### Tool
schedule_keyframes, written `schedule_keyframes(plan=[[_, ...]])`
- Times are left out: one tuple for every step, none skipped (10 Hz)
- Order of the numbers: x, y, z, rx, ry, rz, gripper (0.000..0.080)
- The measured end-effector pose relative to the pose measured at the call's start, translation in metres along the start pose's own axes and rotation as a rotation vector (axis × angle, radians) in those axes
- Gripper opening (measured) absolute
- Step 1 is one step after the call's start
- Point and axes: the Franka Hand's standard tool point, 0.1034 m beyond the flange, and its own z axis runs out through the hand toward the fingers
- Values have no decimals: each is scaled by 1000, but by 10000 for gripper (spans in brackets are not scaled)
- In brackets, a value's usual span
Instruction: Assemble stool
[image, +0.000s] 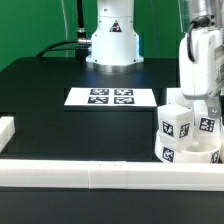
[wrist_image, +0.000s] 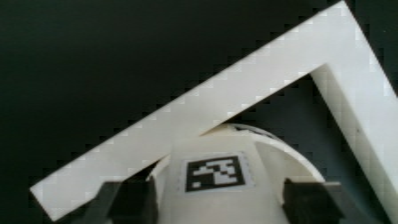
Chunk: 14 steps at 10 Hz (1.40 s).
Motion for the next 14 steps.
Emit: schedule_keyframes(plan=[[0,0,0,-1,-2,10,343],[1,-1,0,-1,-6,12,343],[1,-1,0,-2,-13,31,343],[1,-1,0,-2,-14,2,343],[1,0,0,-3,-14,-10,451],[1,-1,0,-2,-15,-14,575],[0,-2,-4,2,-19,-49,575],[-1,-2,-10,7,-26,-67,634],[-3,-3,-16,16,-35,-80,645],[-4,-3,-20,22,-40,-101,645],[-3,-3,-18,20,-36,-116,648],[-3,-2,-17,19,-35,-116,648],[-3,-3,-17,19,-34,-144,648],[-1,-2,-17,5,-29,-273,648]])
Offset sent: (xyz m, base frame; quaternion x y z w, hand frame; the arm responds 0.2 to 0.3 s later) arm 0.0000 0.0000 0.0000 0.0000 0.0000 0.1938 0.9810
